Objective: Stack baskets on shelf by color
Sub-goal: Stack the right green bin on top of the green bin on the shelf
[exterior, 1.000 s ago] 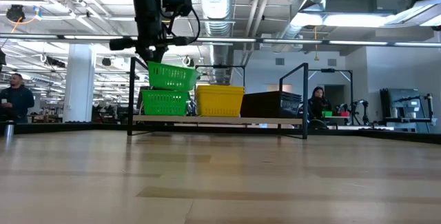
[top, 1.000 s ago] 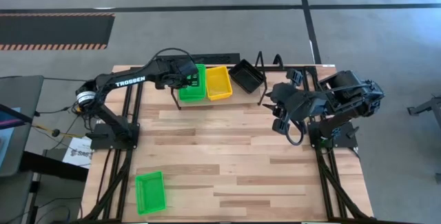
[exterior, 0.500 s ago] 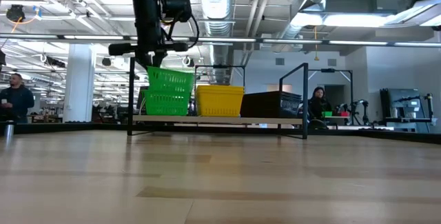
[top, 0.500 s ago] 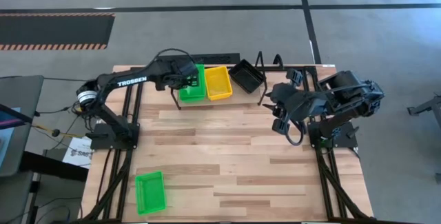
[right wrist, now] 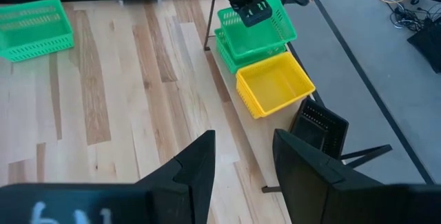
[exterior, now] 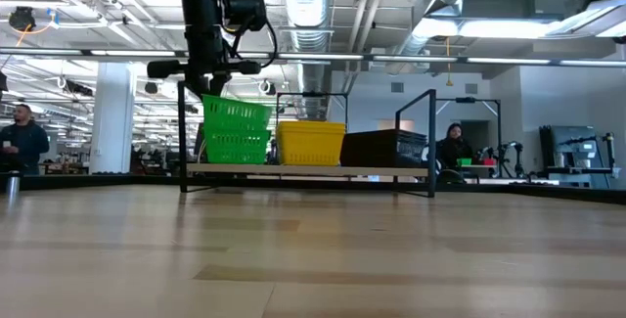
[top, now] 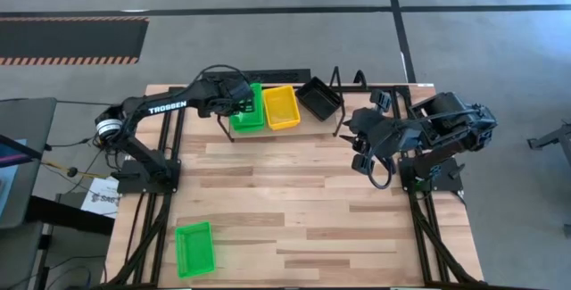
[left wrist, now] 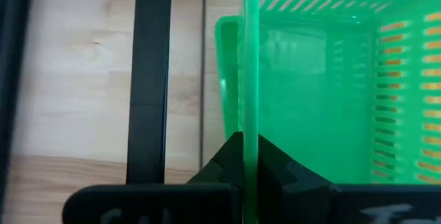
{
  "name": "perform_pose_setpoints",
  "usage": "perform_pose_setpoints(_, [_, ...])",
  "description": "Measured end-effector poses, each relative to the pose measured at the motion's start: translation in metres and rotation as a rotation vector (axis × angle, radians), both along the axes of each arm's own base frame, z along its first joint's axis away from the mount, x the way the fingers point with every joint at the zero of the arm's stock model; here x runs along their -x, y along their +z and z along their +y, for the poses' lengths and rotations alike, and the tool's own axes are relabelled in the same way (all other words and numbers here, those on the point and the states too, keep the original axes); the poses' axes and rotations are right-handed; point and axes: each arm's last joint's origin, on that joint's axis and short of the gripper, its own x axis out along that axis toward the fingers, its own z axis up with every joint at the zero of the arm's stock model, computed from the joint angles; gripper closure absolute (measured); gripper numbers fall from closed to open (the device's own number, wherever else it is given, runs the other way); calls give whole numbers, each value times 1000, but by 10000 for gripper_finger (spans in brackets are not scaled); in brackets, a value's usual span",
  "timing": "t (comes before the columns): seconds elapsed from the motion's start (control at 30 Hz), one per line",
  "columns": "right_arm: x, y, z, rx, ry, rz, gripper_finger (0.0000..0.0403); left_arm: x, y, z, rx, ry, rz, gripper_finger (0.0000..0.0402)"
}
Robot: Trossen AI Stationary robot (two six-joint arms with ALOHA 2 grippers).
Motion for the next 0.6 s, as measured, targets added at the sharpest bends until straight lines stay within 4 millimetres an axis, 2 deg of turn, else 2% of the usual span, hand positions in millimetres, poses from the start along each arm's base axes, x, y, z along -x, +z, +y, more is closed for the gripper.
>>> perform_pose_setpoints(0.6, [0,0,0,0,1,1,237,-11,1,-4,-55,21,-74,401])
